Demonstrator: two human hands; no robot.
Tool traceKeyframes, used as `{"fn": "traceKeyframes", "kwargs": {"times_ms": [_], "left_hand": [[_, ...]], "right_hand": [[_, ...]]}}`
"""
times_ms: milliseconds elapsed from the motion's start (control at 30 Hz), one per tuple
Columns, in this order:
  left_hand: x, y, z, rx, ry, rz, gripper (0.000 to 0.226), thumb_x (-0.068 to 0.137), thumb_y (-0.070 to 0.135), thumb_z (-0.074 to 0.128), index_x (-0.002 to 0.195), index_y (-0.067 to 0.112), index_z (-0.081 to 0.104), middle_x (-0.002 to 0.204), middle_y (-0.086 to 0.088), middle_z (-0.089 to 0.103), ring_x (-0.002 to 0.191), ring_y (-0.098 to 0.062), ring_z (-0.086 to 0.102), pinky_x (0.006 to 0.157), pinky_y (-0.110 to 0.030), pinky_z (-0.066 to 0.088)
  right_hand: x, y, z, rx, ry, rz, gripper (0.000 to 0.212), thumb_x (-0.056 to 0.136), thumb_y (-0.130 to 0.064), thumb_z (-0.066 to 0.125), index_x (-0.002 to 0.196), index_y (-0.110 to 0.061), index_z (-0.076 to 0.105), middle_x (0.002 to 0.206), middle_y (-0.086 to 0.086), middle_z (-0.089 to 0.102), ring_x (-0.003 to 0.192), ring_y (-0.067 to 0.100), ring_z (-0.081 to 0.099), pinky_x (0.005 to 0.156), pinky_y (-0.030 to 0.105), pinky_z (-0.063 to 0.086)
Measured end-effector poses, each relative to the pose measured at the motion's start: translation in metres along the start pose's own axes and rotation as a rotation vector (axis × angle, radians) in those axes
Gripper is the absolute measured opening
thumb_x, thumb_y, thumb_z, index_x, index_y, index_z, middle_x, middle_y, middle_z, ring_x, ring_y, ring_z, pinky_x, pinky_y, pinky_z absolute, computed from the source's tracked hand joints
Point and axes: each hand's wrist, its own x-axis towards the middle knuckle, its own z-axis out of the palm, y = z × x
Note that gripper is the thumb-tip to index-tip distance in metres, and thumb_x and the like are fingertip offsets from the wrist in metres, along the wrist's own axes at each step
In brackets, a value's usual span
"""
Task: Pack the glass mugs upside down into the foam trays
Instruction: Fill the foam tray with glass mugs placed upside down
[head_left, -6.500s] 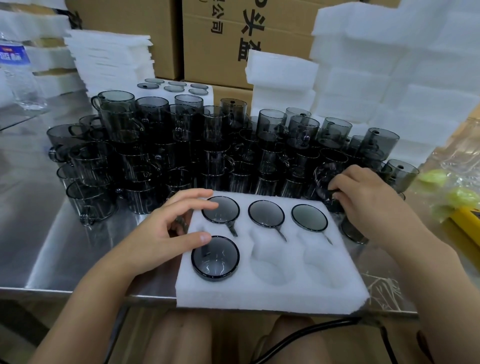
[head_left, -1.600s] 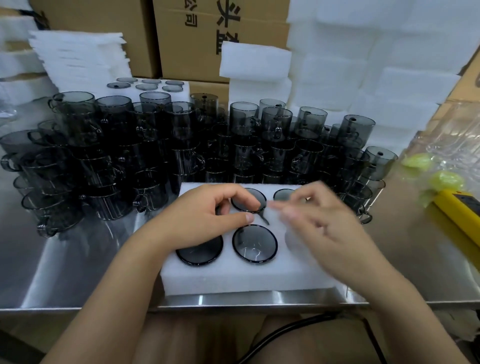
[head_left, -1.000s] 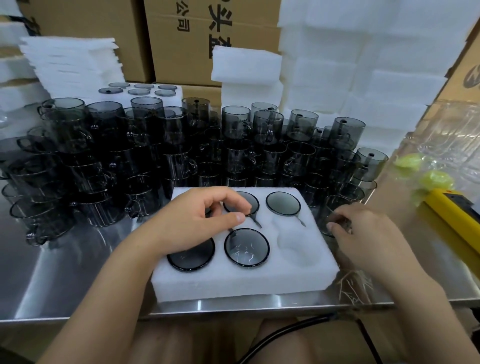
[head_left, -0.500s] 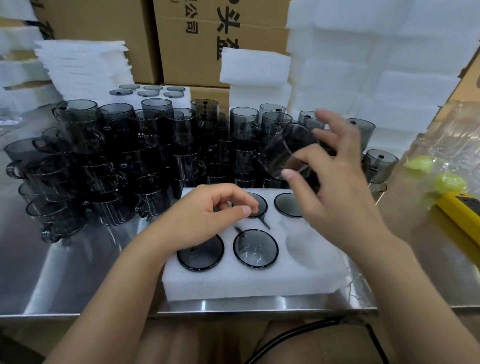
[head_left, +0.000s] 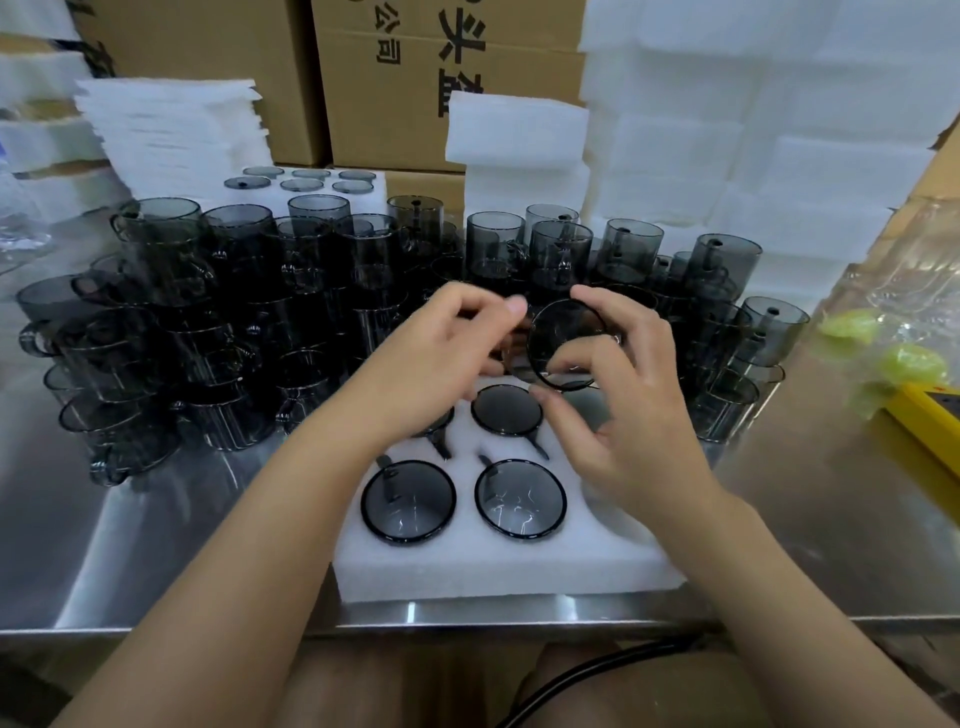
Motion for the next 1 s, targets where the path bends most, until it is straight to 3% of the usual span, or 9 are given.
{"fn": "traceKeyframes", "kwargs": {"times_ms": [100,233,367,433,500,667,800,900,1000], "left_hand": [[0.017,0.015,0.008,-0.068,-0.134,-0.094,0.038,0.078,0.067,0.043,0.1,0.038,0.056,0.099,0.004,0.07,0.067,-0.011,0.071,0.055,-0.026,0.054],[0.021,0.009,0.021,-0.345,-0.349,-0.185,0.04,0.096,0.053,0.04,0.108,0.023,0.061,0.089,-0.004,0.072,0.066,-0.019,0.066,0.051,-0.024,0.051],[0.022,-0.003,0.016,-0.656,-0.379,-0.249,0.051,0.092,0.048,0.04,0.116,0.008,0.06,0.1,-0.017,0.07,0.071,-0.021,0.07,0.055,-0.024,0.056],[0.023,-0.006,0.014,-0.699,-0.397,-0.244,0.06,0.083,0.053,0.042,0.119,0.007,0.058,0.107,-0.021,0.068,0.073,-0.023,0.071,0.059,-0.026,0.058],[0.024,-0.007,0.014,-0.72,-0.422,-0.224,0.059,0.078,0.055,0.042,0.114,0.012,0.061,0.103,-0.019,0.07,0.073,-0.022,0.071,0.061,-0.027,0.059],[0.022,-0.011,0.012,-0.746,-0.411,-0.149,0.057,0.083,0.048,0.047,0.131,0.019,0.051,0.123,-0.02,0.063,0.102,-0.036,0.067,0.076,-0.034,0.059],[0.018,-0.016,0.014,-0.623,-0.437,-0.022,0.045,0.087,0.031,0.057,0.131,0.025,0.048,0.127,-0.01,0.061,0.111,-0.031,0.063,0.087,-0.039,0.056],[0.015,-0.016,0.016,-0.493,-0.449,0.042,0.049,0.082,0.019,0.062,0.128,0.029,0.05,0.124,0.001,0.061,0.112,-0.021,0.063,0.085,-0.031,0.055],[0.014,-0.017,0.017,-0.441,-0.448,0.04,0.059,0.076,0.024,0.07,0.13,0.028,0.047,0.126,0.001,0.061,0.11,-0.016,0.064,0.084,-0.026,0.054]], "right_hand": [[0.001,0.0,-0.001,0.049,0.037,-0.014,0.037,0.078,-0.008,0.067,0.111,-0.01,0.049,0.13,0.013,0.044,0.122,0.022,0.039,0.107,0.025,0.028],[0.0,0.0,-0.003,0.072,-0.008,-0.034,0.055,0.075,-0.001,0.064,0.126,-0.007,0.044,0.134,0.012,0.041,0.127,0.021,0.036,0.111,0.027,0.027],[0.0,-0.002,-0.001,0.111,-0.001,0.014,0.055,0.075,0.008,0.065,0.128,0.004,0.047,0.132,0.016,0.042,0.129,0.019,0.037,0.109,0.022,0.031],[0.001,-0.003,0.0,0.126,0.037,0.041,0.052,0.078,0.006,0.064,0.128,0.005,0.049,0.131,0.011,0.038,0.129,0.018,0.037,0.106,0.033,0.039],[0.0,-0.002,-0.001,0.123,0.09,0.07,0.048,0.081,0.001,0.064,0.127,0.005,0.051,0.128,0.009,0.037,0.126,0.018,0.04,0.1,0.042,0.046],[-0.002,-0.004,-0.004,0.114,0.011,0.184,0.057,0.083,-0.021,0.059,0.134,0.001,0.047,0.112,-0.001,0.044,0.1,-0.005,0.046,0.088,0.011,0.045],[0.001,-0.006,-0.007,0.115,-0.064,0.259,0.08,0.075,-0.05,0.066,0.137,-0.004,0.044,0.119,-0.001,0.046,0.108,-0.004,0.044,0.095,0.008,0.036],[0.002,-0.006,-0.013,0.139,-0.044,0.288,0.075,0.074,-0.041,0.075,0.136,-0.008,0.047,0.115,-0.003,0.05,0.104,-0.006,0.047,0.093,0.008,0.037],[-0.003,-0.004,-0.031,0.275,-0.09,0.422,0.075,0.074,-0.029,0.079,0.138,-0.027,0.041,0.117,-0.011,0.049,0.109,-0.003,0.052,0.093,0.015,0.043]]}}
